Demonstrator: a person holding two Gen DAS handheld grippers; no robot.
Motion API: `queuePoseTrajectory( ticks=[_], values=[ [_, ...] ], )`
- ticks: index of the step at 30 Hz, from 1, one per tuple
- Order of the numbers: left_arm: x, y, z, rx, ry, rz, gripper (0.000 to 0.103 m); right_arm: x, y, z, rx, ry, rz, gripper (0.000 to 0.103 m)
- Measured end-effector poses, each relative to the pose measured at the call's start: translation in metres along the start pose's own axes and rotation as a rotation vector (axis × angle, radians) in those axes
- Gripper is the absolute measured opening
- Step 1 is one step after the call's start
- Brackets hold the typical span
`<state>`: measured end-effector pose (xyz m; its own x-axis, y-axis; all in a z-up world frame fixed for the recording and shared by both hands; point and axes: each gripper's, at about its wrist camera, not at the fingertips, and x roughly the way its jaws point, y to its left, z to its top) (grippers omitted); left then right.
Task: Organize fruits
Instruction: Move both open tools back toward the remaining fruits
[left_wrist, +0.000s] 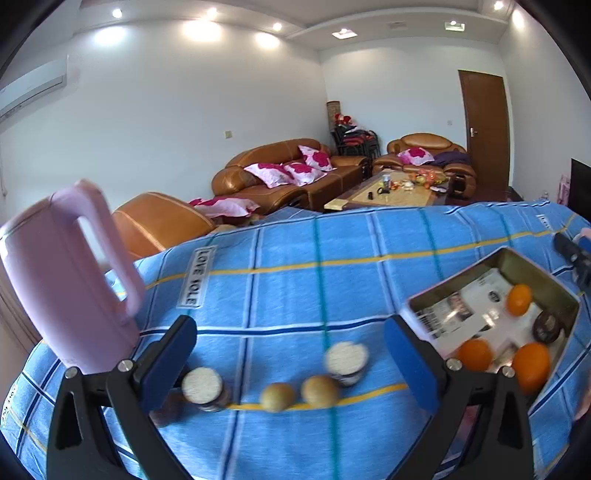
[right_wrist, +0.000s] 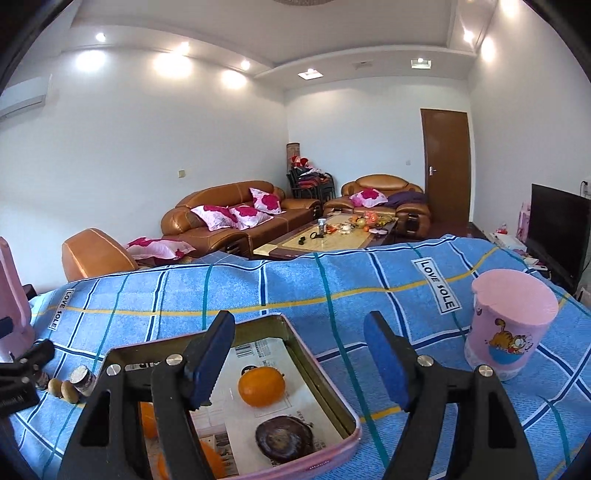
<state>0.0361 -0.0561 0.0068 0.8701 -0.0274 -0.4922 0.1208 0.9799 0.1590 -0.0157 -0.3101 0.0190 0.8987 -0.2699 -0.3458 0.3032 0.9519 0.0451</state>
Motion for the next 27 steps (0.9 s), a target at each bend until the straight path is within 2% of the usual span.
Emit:
queuePoseTrajectory(
  ticks=[6,8,12,17,22,27],
  values=[
    [0.007,0.024,-0.015,-0.042,0.002,0.018,0.103,-0.005,0.008,-0.001,-0.039,-0.023,-0.051,0.074],
    [0.011,0.030,-0.017,-0.070,0.027,-0.007,0.103,-0.005,0.011,-0.001,-0.054,-0.021,-0.071,0.074],
    [0.007,0.039,-0.018,-0.108,0.003,-0.028,0.103,-0.003,0.015,-0.002,-0.039,0.011,-0.080,0.074],
    [0.002,0.041,-0.018,-0.087,-0.019,-0.004,0.103,0.004,0.032,-0.008,-0.001,0.115,-0.036,0.074],
    [0.001,0.045,-0.016,-0.086,-0.021,-0.006,0.103,-0.001,0.064,-0.014,-0.042,0.131,0.028,0.074],
    [0.005,0.067,-0.007,-0.122,0.019,-0.017,0.103,-0.005,0.094,-0.020,-0.054,0.165,0.107,0.074]
  ],
)
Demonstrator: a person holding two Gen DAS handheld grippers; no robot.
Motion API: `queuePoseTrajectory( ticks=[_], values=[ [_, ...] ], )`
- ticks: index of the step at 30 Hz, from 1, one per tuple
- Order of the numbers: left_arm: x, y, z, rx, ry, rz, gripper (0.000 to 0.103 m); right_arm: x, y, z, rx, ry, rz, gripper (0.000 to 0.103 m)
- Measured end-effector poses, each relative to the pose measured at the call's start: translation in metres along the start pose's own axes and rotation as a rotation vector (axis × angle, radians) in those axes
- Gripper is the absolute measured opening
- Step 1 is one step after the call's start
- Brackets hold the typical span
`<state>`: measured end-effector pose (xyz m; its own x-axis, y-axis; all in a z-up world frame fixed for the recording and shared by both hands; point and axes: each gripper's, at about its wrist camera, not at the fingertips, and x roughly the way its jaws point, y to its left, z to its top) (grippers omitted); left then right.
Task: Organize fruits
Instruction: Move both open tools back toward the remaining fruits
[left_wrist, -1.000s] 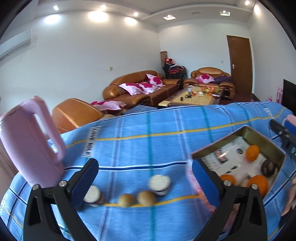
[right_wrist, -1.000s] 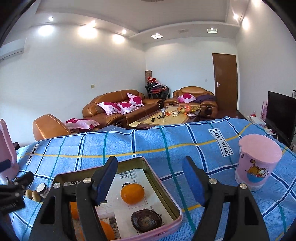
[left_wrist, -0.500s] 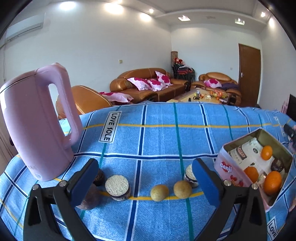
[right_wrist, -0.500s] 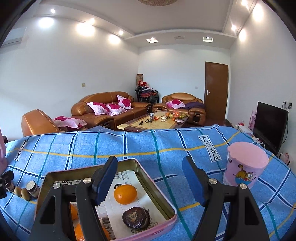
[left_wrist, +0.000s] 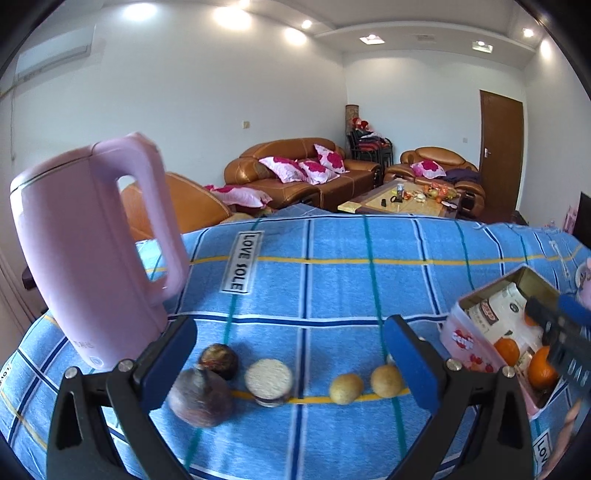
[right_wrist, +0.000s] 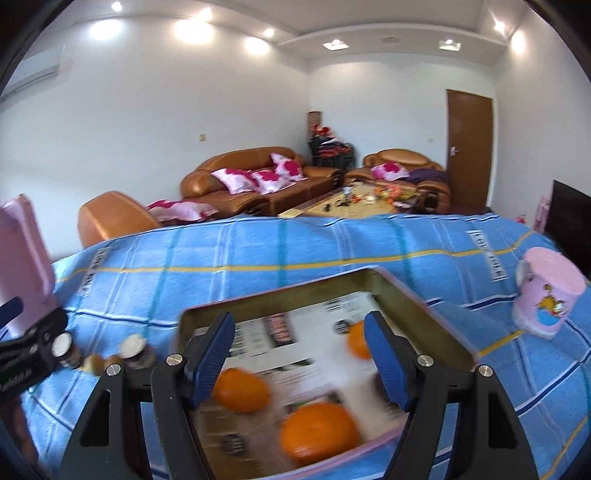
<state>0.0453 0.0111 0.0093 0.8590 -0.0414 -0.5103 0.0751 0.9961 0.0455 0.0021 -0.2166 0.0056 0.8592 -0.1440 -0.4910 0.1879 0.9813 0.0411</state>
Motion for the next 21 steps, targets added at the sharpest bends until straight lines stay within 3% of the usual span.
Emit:
queuePoseTrajectory(
  ticks=[10,15,19,21],
  values=[
    [0.021,0.069,0.014,-0.094,0.104,0.076,0.103,0.004,0.063,-0.006,-0.076,0.058,0.118,0.074],
    [0.025,0.090,0.014,-0.069,0.148,0.106,0.103,0.013,0.099,-0.013,-0.153,0.127,0.189,0.074],
    [0.025,0.098,0.011,-0.027,0.176,0.071,0.103,0.018,0.121,-0.018,-0.220,0.162,0.206,0.073],
    [0.026,0.102,0.009,-0.019,0.197,0.045,0.103,0.021,0.129,-0.020,-0.245,0.177,0.207,0.065]
  ],
)
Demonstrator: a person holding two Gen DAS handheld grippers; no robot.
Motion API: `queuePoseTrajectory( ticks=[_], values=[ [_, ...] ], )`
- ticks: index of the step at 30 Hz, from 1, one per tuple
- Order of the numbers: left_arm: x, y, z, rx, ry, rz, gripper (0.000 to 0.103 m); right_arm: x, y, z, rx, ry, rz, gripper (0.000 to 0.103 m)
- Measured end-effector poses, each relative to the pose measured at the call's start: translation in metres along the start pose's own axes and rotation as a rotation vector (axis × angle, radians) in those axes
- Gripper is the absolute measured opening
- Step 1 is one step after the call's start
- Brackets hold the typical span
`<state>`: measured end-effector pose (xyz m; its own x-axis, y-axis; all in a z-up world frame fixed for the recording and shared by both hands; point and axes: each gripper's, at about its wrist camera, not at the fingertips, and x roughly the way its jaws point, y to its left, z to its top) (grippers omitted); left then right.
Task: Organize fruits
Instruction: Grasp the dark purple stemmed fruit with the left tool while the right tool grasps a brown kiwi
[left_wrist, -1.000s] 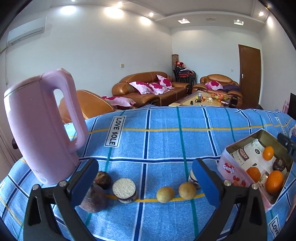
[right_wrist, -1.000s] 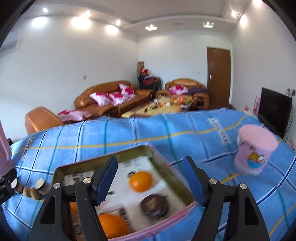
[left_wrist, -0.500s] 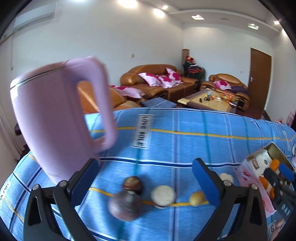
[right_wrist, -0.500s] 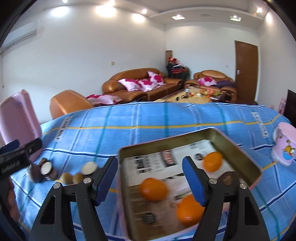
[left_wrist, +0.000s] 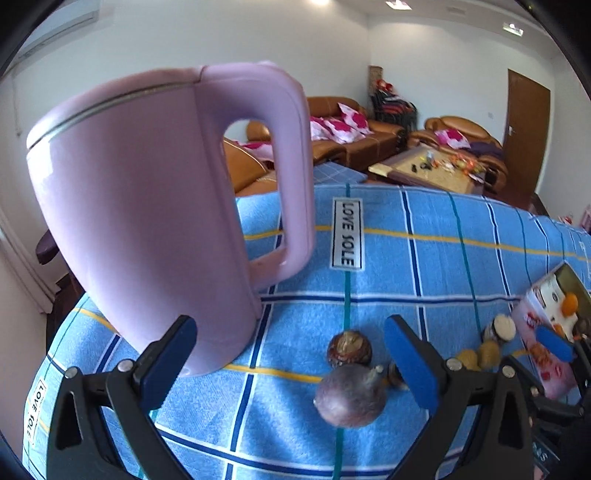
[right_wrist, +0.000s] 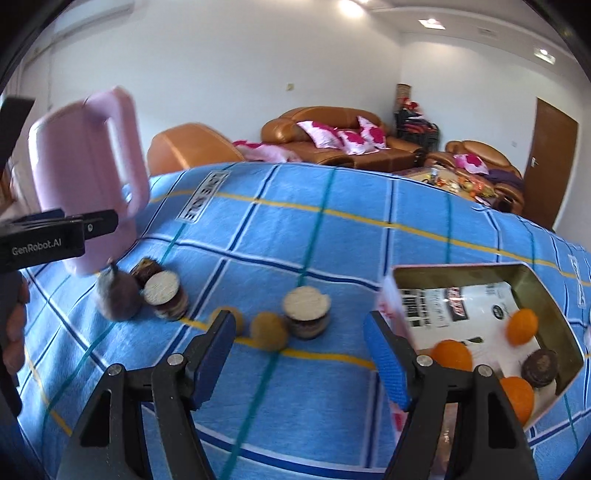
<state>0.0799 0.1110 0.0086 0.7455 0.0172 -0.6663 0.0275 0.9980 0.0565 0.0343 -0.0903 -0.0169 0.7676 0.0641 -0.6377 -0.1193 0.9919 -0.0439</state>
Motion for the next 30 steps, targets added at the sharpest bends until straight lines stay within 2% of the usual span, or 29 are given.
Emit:
queuePoseTrajectory(
  ticks=[2,4,7,10,14,19,25,28,30],
  values=[
    [0.002,0.000,-0.001,0.005,0.024,-0.037,0.103,0.009,0.005,0.000,-0.018,0.041,-0.001,0.047],
    [0.003,0.000,-0.002,0.006,0.048,-0.073,0.103,0.014,0.004,0.000,-0.011,0.076,0.008,0.042],
    [0.007,-0.004,-0.007,0.019,0.098,-0.129,0.103,0.021,0.001,-0.001,0.018,0.110,0.031,0.042],
    [0.009,-0.016,-0.011,0.062,0.133,-0.146,0.102,0.028,0.000,0.000,0.036,0.132,0.031,0.042],
    [0.011,-0.030,-0.016,0.127,0.152,-0.125,0.099,0.034,0.002,0.004,0.044,0.137,0.036,0.042],
    [0.019,-0.029,-0.018,0.125,0.196,-0.106,0.099,0.043,0.000,0.004,0.101,0.182,0.091,0.042],
    [0.031,-0.027,-0.025,0.112,0.257,-0.082,0.093,0.044,-0.001,0.005,0.108,0.180,0.111,0.042],
    [0.035,-0.029,-0.027,0.114,0.272,-0.079,0.087,0.043,0.001,0.006,0.110,0.178,0.120,0.032],
    [0.037,-0.031,-0.029,0.116,0.275,-0.084,0.083,0.043,0.000,0.006,0.115,0.178,0.128,0.029]
  ],
)
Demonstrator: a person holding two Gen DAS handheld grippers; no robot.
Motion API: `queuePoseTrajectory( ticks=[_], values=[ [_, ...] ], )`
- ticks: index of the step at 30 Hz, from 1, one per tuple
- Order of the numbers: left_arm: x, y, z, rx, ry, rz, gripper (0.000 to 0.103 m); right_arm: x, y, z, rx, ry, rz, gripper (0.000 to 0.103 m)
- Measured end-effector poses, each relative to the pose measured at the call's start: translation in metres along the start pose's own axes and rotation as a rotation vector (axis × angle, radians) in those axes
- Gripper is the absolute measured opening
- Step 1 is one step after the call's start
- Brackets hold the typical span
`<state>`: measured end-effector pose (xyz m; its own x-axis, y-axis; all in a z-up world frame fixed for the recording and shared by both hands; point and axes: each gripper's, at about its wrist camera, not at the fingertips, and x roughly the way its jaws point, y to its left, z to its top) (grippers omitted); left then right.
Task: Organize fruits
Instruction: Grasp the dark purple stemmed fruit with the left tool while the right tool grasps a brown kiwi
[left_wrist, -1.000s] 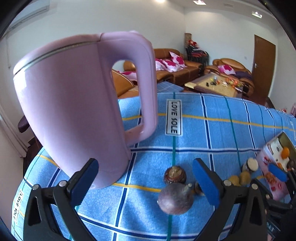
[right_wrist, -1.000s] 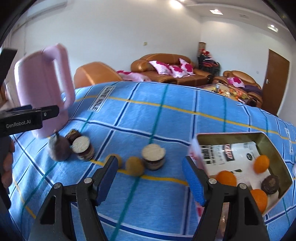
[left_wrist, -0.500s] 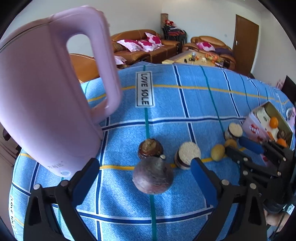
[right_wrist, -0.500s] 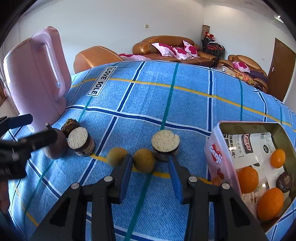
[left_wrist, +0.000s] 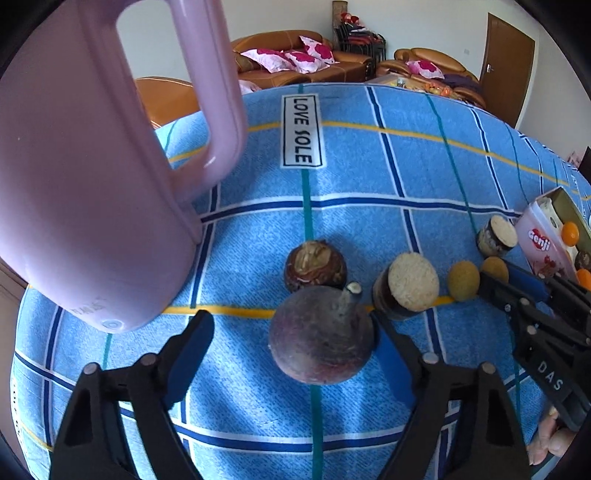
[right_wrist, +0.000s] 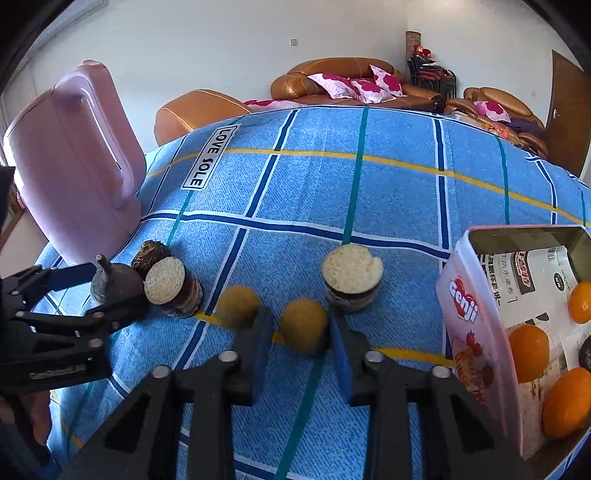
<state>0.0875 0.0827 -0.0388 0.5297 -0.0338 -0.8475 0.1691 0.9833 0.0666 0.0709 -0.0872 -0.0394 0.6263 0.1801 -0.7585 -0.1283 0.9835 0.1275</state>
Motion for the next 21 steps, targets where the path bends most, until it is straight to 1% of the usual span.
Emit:
queuePoseTrajectory(
  ticks=[3,4,5,9,11,13,16,19,21],
  values=[
    [0.001,-0.003,0.000,0.009,-0.003,-0.036,0.070,0.000,-0.001,0.000,0.006,-0.001,0.009,0.028],
    [0.001,-0.004,0.000,0.011,-0.004,-0.058,0.060,-0.001,-0.002,0.000,0.009,-0.001,0.014,0.028],
    [0.000,-0.005,0.000,0.014,-0.004,-0.089,0.053,-0.002,-0.001,-0.002,0.012,-0.002,0.021,0.028],
    [-0.002,-0.012,0.001,0.028,-0.011,-0.077,0.053,-0.004,-0.006,-0.003,0.028,-0.006,0.056,0.028],
    [-0.003,-0.013,0.002,0.023,-0.021,-0.065,0.053,-0.008,-0.008,-0.004,0.039,-0.024,0.075,0.028],
    [-0.009,-0.016,0.001,0.020,-0.044,-0.058,0.053,-0.013,-0.008,-0.004,0.042,-0.059,0.092,0.028],
    [-0.019,-0.020,0.003,0.011,-0.096,-0.067,0.053,-0.025,-0.005,-0.004,0.032,-0.126,0.106,0.028],
    [-0.025,-0.021,0.005,-0.002,-0.139,-0.052,0.053,-0.034,0.001,-0.005,0.011,-0.186,0.096,0.028],
    [-0.028,-0.022,0.006,-0.010,-0.162,-0.045,0.053,-0.043,0.006,-0.006,-0.014,-0.241,0.080,0.028]
  ],
)
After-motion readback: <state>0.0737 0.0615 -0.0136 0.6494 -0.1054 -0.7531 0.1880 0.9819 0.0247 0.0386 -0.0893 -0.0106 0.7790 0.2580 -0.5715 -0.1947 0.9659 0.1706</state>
